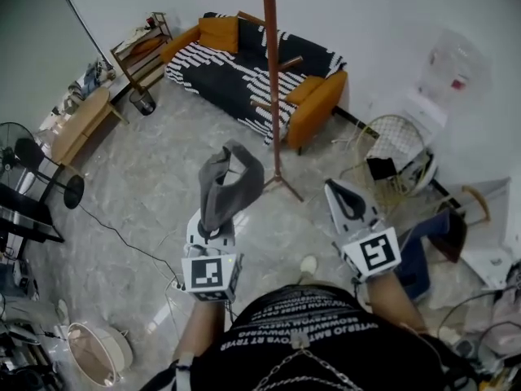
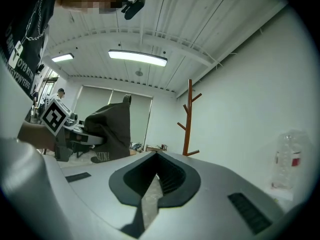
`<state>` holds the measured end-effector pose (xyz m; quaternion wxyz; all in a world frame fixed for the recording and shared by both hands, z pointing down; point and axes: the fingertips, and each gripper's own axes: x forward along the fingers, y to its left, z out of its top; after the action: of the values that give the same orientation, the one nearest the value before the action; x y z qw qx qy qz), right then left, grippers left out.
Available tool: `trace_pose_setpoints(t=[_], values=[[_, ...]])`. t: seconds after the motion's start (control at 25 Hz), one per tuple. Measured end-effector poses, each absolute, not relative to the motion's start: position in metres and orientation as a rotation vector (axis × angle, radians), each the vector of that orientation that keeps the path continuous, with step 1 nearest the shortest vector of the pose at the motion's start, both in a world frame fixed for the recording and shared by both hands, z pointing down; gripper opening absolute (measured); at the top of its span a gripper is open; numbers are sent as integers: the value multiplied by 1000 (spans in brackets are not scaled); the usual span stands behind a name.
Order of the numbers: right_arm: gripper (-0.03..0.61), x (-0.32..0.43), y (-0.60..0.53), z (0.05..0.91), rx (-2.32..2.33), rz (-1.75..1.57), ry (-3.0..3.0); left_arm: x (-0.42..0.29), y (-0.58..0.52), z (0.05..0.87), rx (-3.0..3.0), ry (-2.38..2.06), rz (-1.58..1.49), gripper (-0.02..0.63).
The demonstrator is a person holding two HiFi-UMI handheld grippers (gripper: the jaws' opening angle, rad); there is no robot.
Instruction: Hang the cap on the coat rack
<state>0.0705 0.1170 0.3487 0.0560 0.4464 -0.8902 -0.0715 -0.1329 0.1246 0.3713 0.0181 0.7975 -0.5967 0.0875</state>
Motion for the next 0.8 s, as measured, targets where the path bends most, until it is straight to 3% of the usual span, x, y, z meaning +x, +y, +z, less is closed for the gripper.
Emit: trace_pose_setpoints(t=[0.8], values=[[3,117,50,354,1201,-222,-2760,-77,72,365,2374,-1973,290,17]])
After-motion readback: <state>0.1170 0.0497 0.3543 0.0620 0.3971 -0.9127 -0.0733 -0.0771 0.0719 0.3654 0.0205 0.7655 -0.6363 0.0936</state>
